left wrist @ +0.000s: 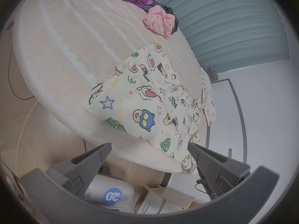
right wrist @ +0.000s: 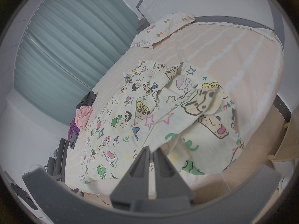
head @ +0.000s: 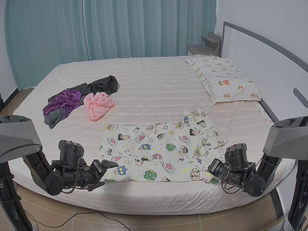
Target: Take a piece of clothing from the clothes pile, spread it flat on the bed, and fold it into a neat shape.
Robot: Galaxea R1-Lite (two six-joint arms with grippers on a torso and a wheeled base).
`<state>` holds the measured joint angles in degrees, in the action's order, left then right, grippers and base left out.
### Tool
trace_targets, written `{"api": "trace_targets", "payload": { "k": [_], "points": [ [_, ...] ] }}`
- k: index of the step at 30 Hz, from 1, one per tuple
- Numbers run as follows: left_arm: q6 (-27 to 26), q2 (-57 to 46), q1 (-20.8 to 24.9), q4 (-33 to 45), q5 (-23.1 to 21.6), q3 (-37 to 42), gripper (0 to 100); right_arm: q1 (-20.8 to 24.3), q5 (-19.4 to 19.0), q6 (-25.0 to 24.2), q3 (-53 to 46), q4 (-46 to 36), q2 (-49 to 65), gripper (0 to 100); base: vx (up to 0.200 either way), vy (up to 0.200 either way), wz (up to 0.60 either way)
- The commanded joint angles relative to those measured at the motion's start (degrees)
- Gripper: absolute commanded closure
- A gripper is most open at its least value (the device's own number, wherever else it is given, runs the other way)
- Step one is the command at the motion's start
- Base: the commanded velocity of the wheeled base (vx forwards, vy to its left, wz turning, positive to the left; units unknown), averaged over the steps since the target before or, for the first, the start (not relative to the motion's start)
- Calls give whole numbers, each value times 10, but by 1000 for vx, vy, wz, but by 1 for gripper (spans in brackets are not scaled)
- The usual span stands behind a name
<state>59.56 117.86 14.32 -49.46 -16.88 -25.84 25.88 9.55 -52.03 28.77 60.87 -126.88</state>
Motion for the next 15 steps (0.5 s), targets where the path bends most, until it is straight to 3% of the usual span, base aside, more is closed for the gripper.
{"api": "trace_targets", "payload": {
  "k": [1,8,15],
  "points": [
    [0,1,1,1,0,0,0,9,1,0,-16,0,26,100,0,0,0],
    [0,1,1,0,0,0,0,49,31,3,-15,-8,62,100,0,0,0],
    [0,1,1,0,0,0,0,58,38,15,33,-52,67,100,0,0,0]
  ]
}}
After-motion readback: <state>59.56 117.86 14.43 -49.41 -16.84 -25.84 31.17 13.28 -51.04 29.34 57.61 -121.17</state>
